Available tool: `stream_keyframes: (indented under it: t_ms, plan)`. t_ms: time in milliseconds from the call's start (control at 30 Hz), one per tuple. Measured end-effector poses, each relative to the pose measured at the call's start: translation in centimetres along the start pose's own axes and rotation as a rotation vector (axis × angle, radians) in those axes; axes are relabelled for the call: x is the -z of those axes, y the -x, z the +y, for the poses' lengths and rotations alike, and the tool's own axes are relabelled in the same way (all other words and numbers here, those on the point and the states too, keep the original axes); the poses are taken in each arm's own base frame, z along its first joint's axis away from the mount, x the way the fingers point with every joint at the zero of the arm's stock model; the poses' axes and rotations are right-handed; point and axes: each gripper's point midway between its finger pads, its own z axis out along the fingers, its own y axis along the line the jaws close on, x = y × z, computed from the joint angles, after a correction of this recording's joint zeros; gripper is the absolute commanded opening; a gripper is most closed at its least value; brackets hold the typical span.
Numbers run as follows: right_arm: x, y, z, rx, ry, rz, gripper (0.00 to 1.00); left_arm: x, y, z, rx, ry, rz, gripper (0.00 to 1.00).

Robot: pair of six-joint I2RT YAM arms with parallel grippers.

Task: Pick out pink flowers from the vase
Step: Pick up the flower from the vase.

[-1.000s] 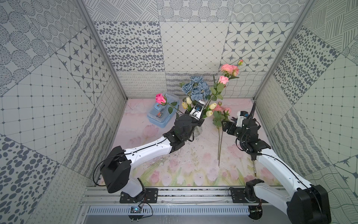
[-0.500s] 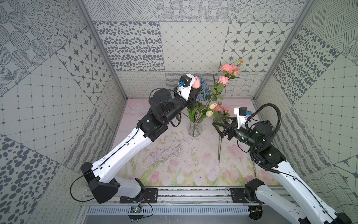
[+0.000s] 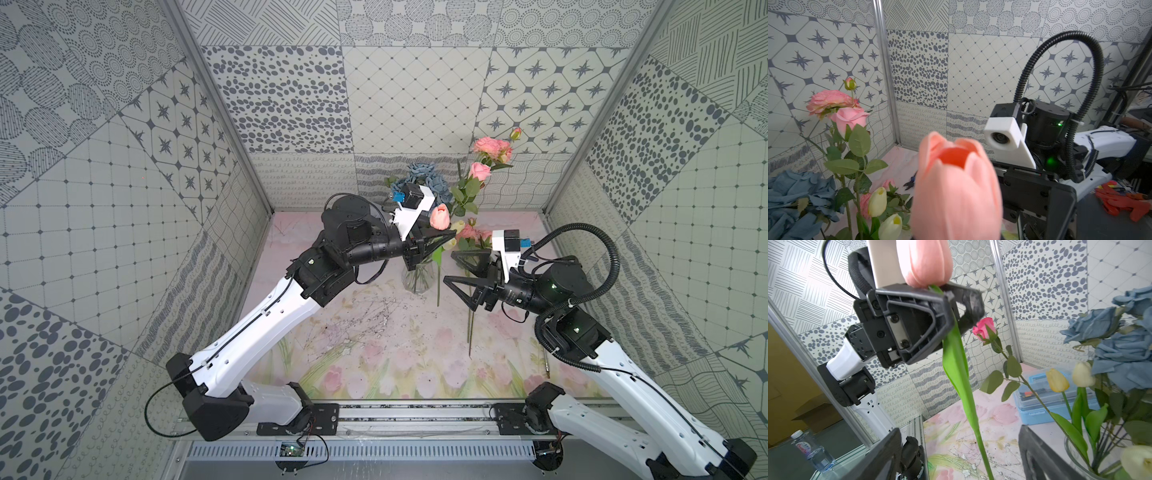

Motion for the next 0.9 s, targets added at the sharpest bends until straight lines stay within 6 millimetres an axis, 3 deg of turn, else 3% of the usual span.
stream_keyframes:
  t_ms: [167, 433, 633, 733, 900]
  plan:
    - [-1.0, -0.5, 0.4, -0.004, 0.037, 0.012, 0.71, -0.1, -0.8, -1.2, 0.054, -0.080, 0.015, 0.14]
    - [-2.8, -2.6, -0.1, -0.027, 0.066, 0.070, 0.38, 0.0, -0.7, -2.3, 0.091, -0.152, 0.004, 0.10]
    - [-3.2, -3.0, 0.3, -0.031, 0.086, 0.081, 0.23, 0.0, -0.7, -2.6, 0.103, -0.173, 0.001, 0.10]
    - [-3.2, -3.0, 0.3, -0.028, 0.087, 0.082, 0.13, 0.0, -0.8, -2.6, 0.106, -0.175, 0.002, 0.17]
    - [-3.2, -3.2, 0.5, -0.026, 0.093, 0.087, 0.03, 0.0, -1.1, -2.5, 0.112, -0.166, 0.003, 0.42]
